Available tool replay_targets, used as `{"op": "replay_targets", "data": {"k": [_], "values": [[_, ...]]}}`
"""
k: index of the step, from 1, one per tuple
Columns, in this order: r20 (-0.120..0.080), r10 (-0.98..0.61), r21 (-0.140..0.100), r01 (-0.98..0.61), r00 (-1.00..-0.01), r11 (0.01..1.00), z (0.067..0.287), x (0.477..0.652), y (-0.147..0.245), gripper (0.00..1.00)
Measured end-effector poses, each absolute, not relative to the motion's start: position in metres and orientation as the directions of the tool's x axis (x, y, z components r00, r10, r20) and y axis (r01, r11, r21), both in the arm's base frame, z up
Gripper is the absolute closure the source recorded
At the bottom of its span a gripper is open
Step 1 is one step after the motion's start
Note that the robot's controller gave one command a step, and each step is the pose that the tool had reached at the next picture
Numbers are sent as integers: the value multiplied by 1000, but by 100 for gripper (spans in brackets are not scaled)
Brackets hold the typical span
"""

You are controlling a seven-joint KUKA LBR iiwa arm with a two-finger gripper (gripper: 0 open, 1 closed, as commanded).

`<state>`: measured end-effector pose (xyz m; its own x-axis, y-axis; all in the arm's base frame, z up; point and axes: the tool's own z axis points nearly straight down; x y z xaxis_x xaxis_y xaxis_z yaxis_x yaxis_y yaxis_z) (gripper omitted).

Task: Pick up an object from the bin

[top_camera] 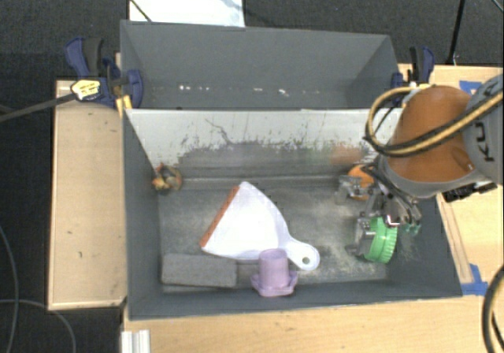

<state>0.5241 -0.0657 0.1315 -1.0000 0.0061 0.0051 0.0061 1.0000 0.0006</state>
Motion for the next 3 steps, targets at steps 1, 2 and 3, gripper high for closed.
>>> {"op": "replay_targets", "data": {"k": [1,2,3], "values": [[-3,4,0,4,-1000,1000,136,526,-66,0],[5,-40,3,-40,-999,999,180,512,-92,0],[-10,-98,-4,-98,-995,995,209,515,-112,0]]}}
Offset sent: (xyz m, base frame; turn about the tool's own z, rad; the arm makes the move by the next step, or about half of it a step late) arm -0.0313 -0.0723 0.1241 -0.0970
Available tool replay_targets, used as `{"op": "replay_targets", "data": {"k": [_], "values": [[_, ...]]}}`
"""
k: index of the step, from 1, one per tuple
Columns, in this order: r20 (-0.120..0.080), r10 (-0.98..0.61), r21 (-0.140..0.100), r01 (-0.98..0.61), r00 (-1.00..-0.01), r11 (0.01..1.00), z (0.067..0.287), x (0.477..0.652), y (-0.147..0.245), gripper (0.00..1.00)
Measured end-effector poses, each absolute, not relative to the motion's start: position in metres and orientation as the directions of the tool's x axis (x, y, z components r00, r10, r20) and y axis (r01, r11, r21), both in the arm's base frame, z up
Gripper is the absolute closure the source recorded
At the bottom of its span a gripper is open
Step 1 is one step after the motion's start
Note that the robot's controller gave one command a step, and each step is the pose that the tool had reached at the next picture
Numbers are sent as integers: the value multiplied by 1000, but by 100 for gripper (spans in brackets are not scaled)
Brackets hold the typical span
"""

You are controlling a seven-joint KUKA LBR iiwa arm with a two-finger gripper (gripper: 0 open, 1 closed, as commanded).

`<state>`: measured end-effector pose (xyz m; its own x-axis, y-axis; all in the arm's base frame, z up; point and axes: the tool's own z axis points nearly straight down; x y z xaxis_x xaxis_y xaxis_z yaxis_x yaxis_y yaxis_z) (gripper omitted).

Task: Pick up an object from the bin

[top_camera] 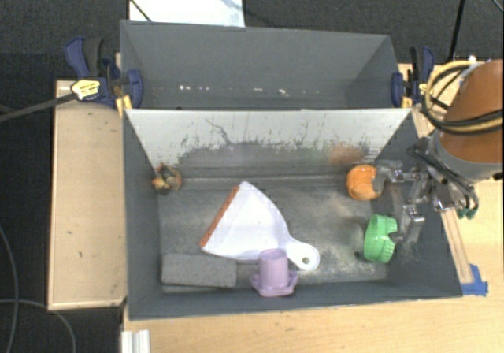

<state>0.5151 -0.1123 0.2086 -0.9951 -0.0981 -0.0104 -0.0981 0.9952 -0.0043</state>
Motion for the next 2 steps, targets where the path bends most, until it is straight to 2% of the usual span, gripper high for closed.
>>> {"op": "replay_targets", "data": {"k": [1,2], "values": [[-6,-289,-3,-289,-957,957,155,512,-125,0],[-1,-135,0,-135,-991,991,104,478,-124,100]]}}
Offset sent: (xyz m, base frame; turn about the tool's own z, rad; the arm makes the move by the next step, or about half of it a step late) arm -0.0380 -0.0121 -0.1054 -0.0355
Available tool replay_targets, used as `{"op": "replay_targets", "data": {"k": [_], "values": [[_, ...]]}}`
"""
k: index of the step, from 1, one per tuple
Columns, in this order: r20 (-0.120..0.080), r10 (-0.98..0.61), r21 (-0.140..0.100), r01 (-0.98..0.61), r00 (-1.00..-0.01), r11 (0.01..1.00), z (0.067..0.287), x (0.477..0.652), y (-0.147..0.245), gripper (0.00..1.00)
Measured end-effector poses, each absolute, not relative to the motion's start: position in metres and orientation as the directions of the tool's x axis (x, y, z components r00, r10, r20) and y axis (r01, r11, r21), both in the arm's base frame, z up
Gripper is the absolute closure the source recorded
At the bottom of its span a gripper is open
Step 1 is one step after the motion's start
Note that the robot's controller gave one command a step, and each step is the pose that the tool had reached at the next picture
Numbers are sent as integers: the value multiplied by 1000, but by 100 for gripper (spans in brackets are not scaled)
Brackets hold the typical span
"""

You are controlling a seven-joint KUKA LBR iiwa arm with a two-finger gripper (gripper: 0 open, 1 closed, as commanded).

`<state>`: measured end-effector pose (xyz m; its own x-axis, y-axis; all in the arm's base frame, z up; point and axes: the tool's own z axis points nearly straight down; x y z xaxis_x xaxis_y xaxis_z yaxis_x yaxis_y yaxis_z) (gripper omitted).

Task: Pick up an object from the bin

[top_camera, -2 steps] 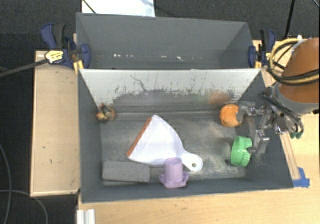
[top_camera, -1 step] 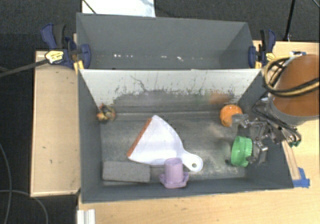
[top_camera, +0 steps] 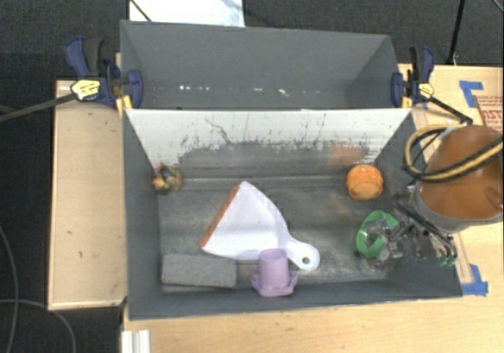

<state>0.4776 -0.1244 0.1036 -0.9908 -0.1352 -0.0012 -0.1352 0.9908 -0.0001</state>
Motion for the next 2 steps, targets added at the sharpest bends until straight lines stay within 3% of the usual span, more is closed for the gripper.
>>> {"op": "replay_targets", "data": {"k": [1,2], "values": [[-1,-137,0,-137,-991,991,104,478,-124,100],[-5,-149,-2,-149,-989,989,233,484,-147,100]]}}
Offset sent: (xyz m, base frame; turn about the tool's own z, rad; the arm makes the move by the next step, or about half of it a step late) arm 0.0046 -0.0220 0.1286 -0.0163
